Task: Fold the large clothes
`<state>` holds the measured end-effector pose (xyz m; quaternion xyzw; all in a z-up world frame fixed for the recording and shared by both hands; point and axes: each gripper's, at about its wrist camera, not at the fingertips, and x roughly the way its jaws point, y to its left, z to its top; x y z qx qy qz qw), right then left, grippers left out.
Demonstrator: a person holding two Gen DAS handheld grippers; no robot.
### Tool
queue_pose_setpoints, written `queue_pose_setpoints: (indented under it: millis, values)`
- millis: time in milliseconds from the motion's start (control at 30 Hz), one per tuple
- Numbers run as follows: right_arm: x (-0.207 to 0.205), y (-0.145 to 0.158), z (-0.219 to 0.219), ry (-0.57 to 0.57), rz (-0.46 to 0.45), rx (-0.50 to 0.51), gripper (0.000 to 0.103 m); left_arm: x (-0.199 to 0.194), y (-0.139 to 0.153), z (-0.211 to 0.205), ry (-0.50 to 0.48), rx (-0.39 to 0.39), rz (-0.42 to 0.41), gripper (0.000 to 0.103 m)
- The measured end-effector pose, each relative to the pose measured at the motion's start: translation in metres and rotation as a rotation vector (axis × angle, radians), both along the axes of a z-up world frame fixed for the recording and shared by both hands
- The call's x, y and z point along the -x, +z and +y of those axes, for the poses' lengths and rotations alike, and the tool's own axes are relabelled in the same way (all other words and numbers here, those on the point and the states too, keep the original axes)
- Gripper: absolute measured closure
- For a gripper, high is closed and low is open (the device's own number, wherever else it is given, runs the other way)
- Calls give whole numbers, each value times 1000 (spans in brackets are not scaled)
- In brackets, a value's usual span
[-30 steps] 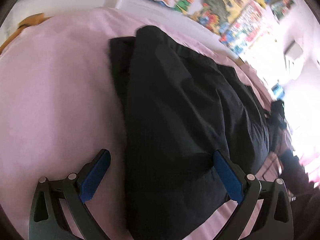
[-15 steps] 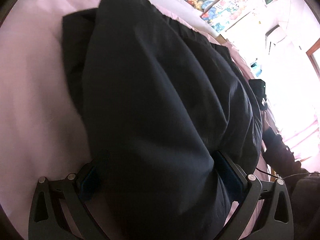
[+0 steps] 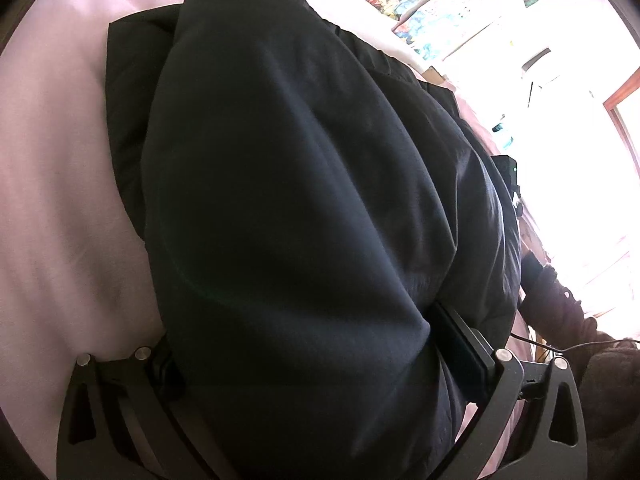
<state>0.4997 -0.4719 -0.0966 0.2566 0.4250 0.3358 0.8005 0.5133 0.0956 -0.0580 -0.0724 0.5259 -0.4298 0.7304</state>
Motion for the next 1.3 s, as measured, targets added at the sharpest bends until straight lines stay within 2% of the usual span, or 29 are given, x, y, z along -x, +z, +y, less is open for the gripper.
queue_pose_setpoints:
  millis: [200,333,400,500,567,633,767,867,1000,1133,1300]
  values:
    - [-2,2,7,-6,-6,9,0,3,3,4,1,-9,-7,1]
    - [-2,5,11,-18,-11,25,0,4,6,-12,5,-28,-11,3]
    - [-1,7,12,-26,-16,26,3,5,6,-10,19,-36,-8,6]
    - [5,11,11,-44,-32,28,16,9,12,-8,68,-39,-16,19]
    - [10,15,12,-55,-45,36,29,13,15,-4,104,-38,-18,33]
    - [16,21,15,-67,-58,58,38,20,20,-2,158,-50,-29,42]
    - [33,41,21,-97,-81,91,57,40,35,-9,261,-140,-77,62]
    - [48,58,28,-117,-94,113,65,57,51,-16,316,-199,-105,71]
    - [73,81,34,-136,-99,134,69,84,71,-15,333,-213,-147,76]
    - [98,96,34,-140,-85,101,71,109,83,1,349,-187,-125,78]
    - [130,117,48,-105,-82,125,71,148,97,15,354,-190,-133,78]
